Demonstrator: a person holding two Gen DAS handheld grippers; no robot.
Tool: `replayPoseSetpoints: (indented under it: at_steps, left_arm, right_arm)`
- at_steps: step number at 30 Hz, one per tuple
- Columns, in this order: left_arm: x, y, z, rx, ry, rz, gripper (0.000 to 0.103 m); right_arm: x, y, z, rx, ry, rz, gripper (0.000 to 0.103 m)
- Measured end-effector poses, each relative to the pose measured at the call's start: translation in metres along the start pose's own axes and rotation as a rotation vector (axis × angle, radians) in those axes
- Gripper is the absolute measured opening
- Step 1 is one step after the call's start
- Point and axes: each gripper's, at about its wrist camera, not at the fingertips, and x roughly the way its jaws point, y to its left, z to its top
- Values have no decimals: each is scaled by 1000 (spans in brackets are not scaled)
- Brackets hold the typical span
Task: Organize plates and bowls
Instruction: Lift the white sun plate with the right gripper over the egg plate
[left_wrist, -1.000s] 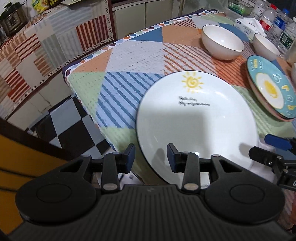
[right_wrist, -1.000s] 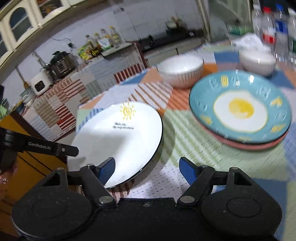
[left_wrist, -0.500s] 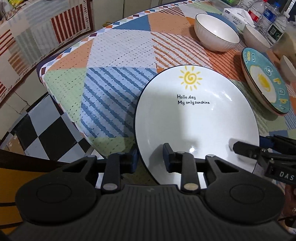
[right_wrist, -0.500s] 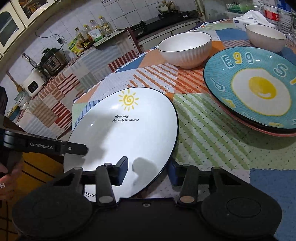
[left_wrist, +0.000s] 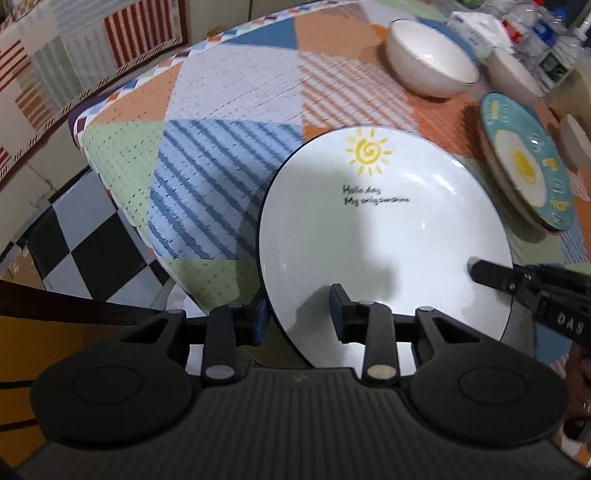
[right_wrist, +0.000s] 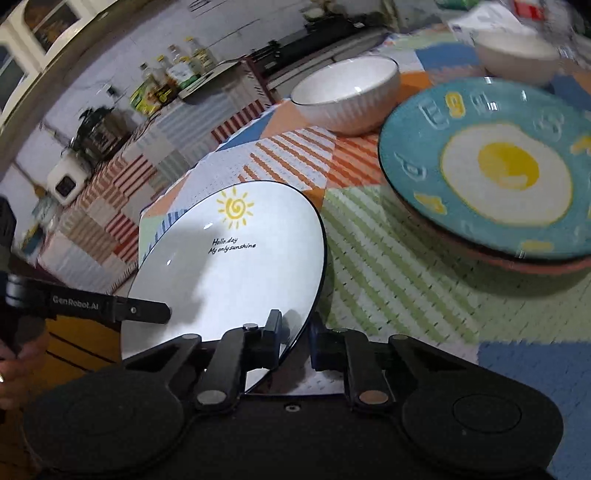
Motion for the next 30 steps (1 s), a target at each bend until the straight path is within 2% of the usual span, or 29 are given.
replayPoseSetpoints:
  at_steps: [5,18,24,30]
  left_arm:
    - [-24,-27,-8,30,-41,16,31]
    - [-83,-118,-3,107,-183,12,31]
    - [-78,-157,10,108,-221,-5,31]
    - [-54,-182,29,61,-229,-34,31]
  right_arm:
    - [-23,-8,5,-23,-1,35,19]
    - [-115,-34,24,-67,-88,43,19]
    - [-144,-61,36,-64,-117,26,19]
    - [-154,-95,56,-76,-123,6,19]
